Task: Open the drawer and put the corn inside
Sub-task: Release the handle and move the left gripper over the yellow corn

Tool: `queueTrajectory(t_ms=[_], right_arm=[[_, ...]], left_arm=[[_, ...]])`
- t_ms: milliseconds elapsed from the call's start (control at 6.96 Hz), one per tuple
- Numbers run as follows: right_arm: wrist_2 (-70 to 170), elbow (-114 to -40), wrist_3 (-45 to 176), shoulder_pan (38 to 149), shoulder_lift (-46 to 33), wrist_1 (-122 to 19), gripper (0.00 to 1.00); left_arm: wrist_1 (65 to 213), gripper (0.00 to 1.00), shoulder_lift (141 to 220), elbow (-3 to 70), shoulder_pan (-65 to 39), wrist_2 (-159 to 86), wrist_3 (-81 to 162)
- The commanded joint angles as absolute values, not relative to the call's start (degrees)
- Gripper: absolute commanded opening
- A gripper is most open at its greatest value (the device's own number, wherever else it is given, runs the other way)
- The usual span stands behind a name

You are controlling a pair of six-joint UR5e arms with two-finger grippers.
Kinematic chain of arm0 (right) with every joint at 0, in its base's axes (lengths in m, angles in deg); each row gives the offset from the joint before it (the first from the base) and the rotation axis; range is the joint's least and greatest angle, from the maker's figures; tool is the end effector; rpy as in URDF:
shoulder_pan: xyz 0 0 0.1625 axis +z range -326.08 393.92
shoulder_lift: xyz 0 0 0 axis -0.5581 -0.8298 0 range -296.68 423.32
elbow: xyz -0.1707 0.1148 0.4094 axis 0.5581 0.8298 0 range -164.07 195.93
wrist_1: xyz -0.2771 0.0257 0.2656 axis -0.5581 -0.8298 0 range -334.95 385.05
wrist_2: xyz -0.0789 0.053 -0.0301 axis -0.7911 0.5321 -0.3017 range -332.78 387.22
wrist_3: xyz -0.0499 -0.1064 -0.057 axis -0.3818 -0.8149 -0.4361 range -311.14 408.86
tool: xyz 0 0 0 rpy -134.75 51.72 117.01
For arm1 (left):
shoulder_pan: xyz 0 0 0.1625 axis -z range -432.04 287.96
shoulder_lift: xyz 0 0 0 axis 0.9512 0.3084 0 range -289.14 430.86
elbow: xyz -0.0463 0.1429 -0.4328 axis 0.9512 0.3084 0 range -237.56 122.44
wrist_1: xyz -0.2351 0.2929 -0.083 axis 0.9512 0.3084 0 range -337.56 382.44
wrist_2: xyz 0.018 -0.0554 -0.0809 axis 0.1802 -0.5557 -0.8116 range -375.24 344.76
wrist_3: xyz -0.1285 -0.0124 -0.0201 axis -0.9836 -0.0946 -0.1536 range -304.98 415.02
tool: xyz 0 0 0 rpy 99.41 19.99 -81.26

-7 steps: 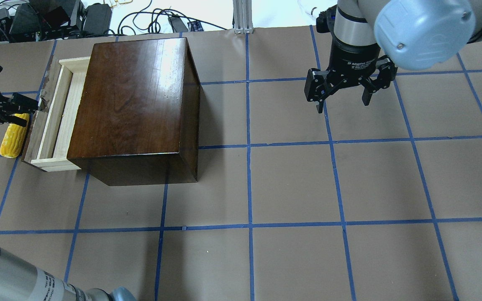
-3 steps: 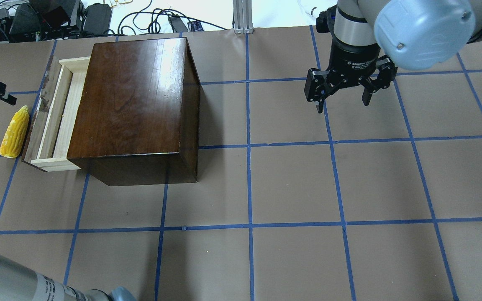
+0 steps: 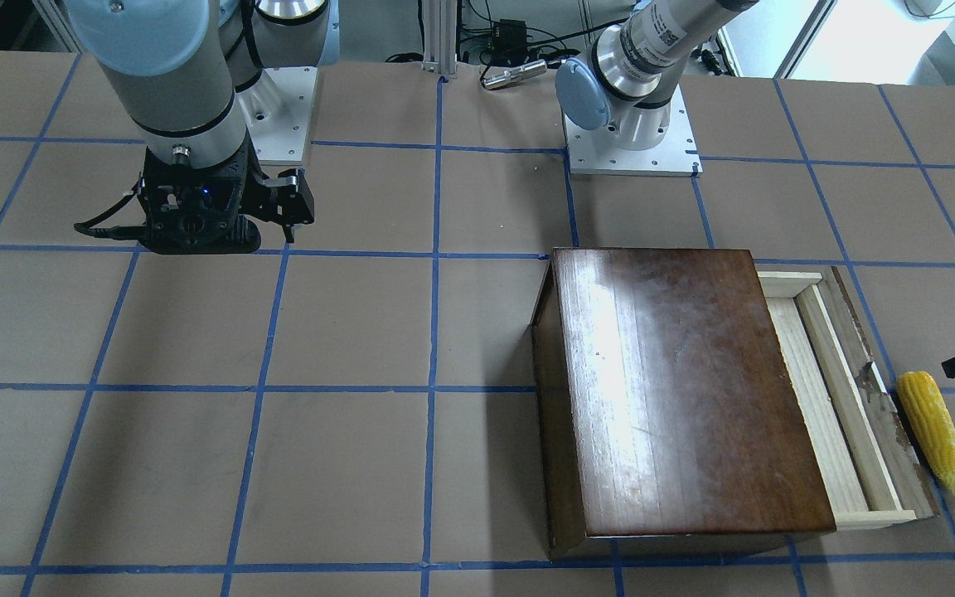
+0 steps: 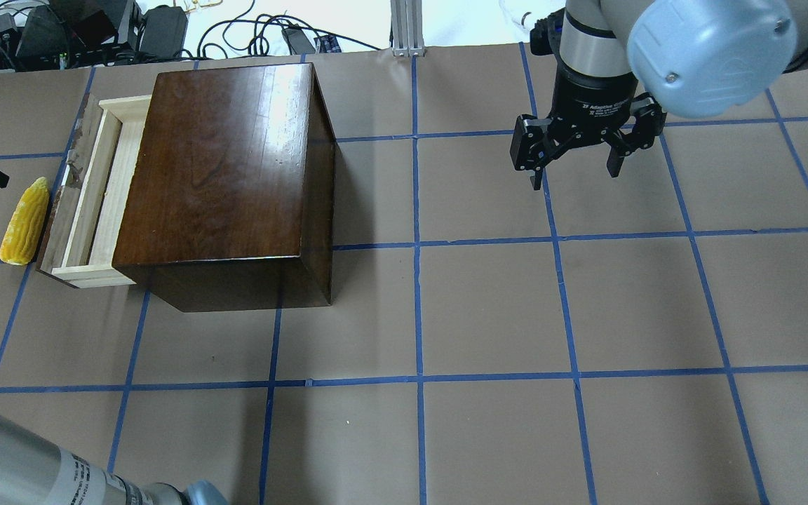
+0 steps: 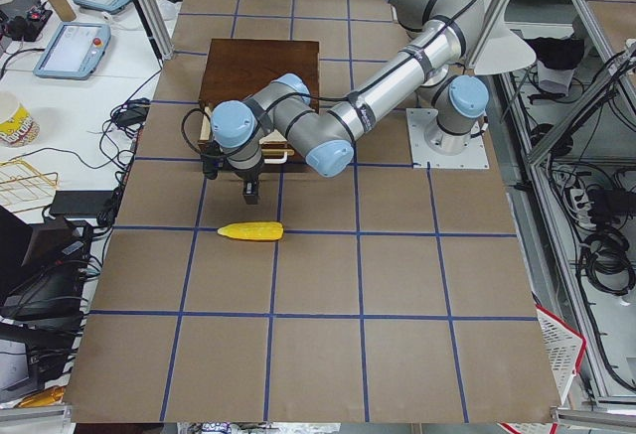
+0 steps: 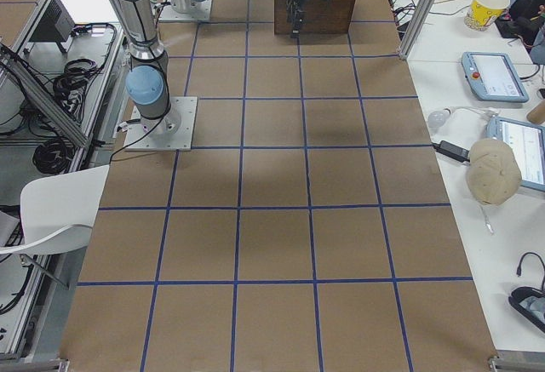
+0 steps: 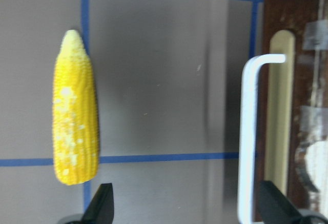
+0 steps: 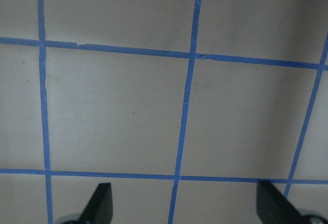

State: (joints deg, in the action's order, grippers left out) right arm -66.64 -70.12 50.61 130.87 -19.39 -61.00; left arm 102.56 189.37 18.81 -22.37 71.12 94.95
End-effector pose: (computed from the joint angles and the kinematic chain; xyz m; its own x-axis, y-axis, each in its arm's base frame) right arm 0.1842 -0.4820 0.4540 -0.9926 -0.0990 0.0706 -0.0896 0.9881 0.1249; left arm 0.3163 -0.5912 0.3339 -0.9945 -0.0112 0.1044 -0.0085 0.9996 0.0262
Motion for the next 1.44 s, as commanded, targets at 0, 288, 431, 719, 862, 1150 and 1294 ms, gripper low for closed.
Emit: queueTrajectory(t_ms=[0, 288, 431, 719, 862, 1150, 1294], right_arm=[[-66.64, -70.12, 50.61, 130.87, -19.39, -61.0, 1.0], [-66.64, -70.12, 50.7, 130.87, -19.39, -61.0, 1.0], [-66.64, -70.12, 50.62, 130.87, -19.39, -61.0, 1.0], [-66.64, -70.12, 50.61, 130.87, -19.39, -61.0, 1.0], [-66.64, -70.12, 50.61, 130.87, -19.39, -61.0, 1.0], [-66.64, -70.12, 50.7, 130.87, -19.39, -61.0, 1.0], [-66.64, -70.12, 50.62, 130.87, -19.39, -61.0, 1.0]], left_arm=[[92.63, 1.0, 193.1, 22.05, -22.38, 73.7, 98.6], [84.61, 1.0, 196.09, 24.7, -22.38, 76.42, 99.22], [84.41, 1.0, 197.5, 24.62, -22.38, 76.25, 99.75], [84.4, 1.0, 199.61, 24.01, -22.38, 76.34, 99.58], [84.4, 0.81, 200.06, 23.83, -22.38, 76.34, 99.75], [84.49, 0.12, 200.32, 23.74, -22.38, 76.43, 99.67], [84.49, 0.0, 200.24, 23.57, -22.38, 76.43, 99.67]])
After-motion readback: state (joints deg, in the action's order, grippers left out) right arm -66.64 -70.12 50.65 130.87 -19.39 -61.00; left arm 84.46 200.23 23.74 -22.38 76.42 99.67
